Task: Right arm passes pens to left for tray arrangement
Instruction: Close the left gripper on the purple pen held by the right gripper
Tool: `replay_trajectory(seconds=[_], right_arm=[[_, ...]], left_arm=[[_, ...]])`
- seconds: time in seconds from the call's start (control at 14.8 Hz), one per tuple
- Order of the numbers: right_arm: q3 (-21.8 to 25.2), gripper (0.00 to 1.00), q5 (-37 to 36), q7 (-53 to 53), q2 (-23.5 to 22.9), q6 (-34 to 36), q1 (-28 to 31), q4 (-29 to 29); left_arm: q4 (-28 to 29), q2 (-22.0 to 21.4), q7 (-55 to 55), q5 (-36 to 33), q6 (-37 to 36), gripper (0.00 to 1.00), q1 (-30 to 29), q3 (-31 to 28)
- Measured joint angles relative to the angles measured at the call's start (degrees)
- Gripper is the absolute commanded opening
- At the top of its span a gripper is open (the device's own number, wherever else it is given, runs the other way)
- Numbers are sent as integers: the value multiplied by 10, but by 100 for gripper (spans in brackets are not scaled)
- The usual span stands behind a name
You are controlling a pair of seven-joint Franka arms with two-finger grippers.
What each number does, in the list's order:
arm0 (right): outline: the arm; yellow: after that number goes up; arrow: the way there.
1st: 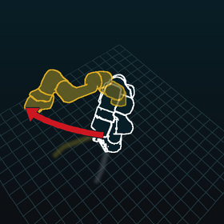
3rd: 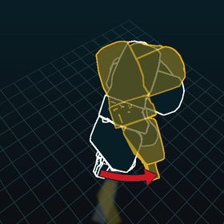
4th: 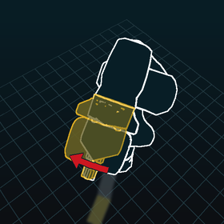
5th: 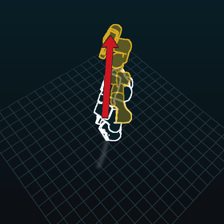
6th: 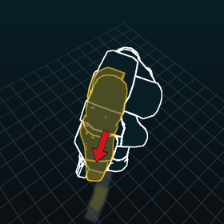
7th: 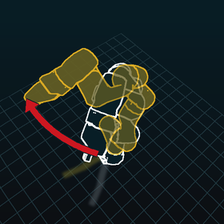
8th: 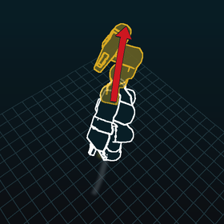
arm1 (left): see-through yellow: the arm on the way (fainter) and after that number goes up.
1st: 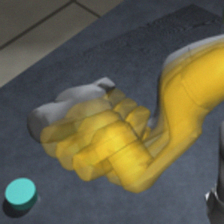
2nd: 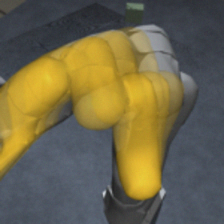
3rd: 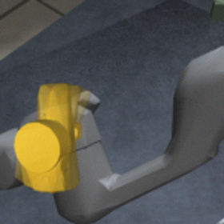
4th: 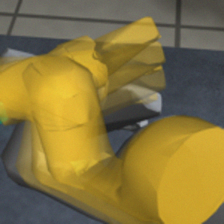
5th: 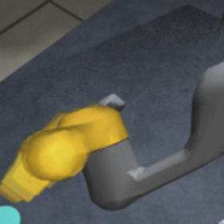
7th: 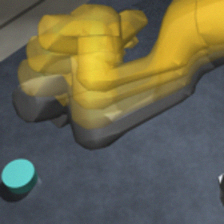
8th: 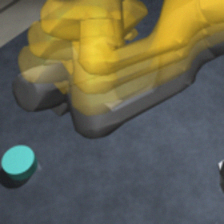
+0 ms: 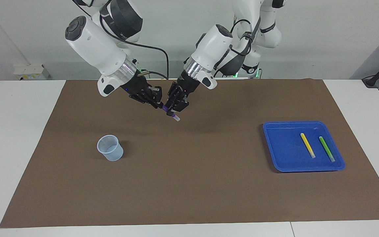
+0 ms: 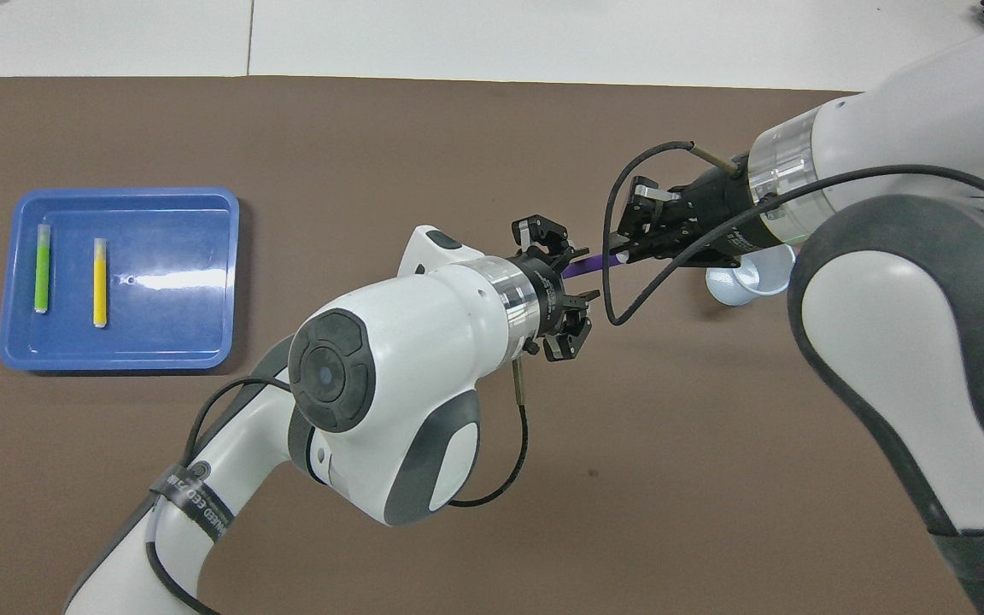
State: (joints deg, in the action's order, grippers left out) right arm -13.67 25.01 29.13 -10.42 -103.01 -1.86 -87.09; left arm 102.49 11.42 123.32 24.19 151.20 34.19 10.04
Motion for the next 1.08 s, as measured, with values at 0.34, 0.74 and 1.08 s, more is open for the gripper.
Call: replay_trajectory(seconds=[0.34, 0.74, 1.08], right_arm=[[0, 13, 1, 0, 1, 3, 0, -1], [0, 14, 2, 0, 0, 3, 0, -1], [1, 84, 1, 0, 0, -4, 1, -1]], left_arm=[[0, 1, 1, 0, 6, 4, -1, -3], [0, 1, 1, 0, 6, 0, -1, -3], [1, 1, 0, 0, 6, 0, 0, -1]])
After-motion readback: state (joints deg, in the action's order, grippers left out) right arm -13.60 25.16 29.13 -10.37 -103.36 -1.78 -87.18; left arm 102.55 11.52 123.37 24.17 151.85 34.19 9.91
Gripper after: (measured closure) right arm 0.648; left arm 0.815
